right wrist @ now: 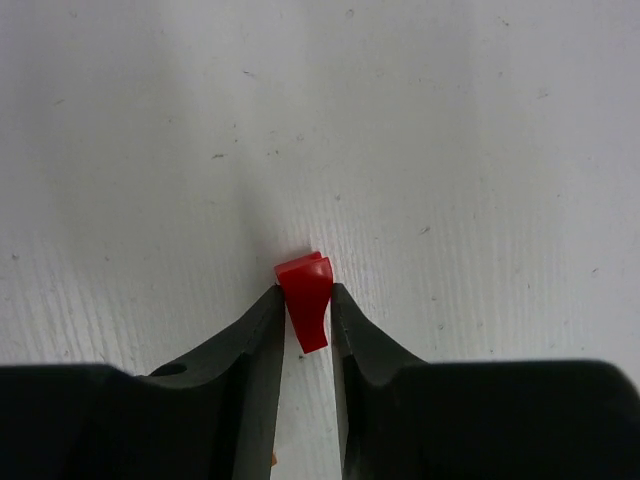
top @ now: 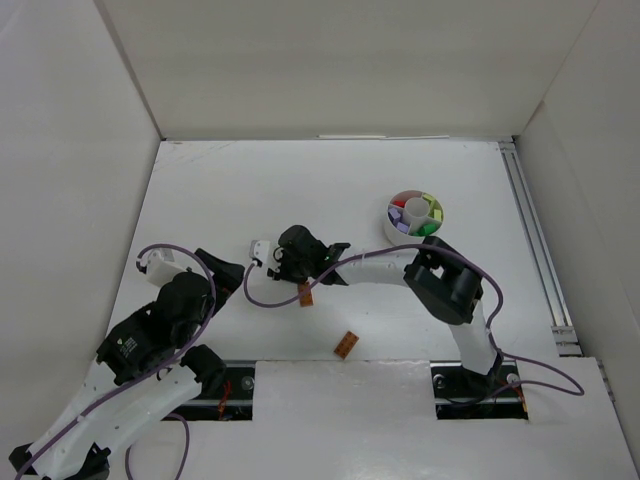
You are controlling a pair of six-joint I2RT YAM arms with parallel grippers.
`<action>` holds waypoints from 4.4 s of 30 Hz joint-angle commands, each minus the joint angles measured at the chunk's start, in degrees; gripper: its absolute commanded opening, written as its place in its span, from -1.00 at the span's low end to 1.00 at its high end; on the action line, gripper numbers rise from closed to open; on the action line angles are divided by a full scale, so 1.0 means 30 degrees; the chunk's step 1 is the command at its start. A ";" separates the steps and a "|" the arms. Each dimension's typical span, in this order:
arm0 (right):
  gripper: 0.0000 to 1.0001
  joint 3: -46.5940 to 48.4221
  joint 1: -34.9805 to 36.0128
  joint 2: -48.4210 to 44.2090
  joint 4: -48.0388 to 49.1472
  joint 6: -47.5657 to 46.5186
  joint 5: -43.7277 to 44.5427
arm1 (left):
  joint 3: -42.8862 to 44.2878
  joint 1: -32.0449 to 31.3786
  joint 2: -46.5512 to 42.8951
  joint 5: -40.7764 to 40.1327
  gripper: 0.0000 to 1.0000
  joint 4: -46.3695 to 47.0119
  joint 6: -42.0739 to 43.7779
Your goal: Sort the legos into containers by color
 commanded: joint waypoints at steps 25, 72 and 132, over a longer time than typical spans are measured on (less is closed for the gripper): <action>-0.56 -0.2977 -1.1434 -0.9442 -0.1999 0.5324 0.4594 | 0.0020 -0.0047 0.5829 0.0955 1.00 0.4609 0.2963; 0.90 -0.8101 -1.0850 -2.0012 -0.3933 0.8869 0.5353 | -0.0538 -0.1247 1.6522 0.5235 0.75 0.9944 0.4054; 0.95 -1.2117 -1.0850 -3.4254 -0.6923 1.2501 1.1303 | 1.8097 -0.5408 2.9533 -0.6484 -0.51 1.7757 1.2066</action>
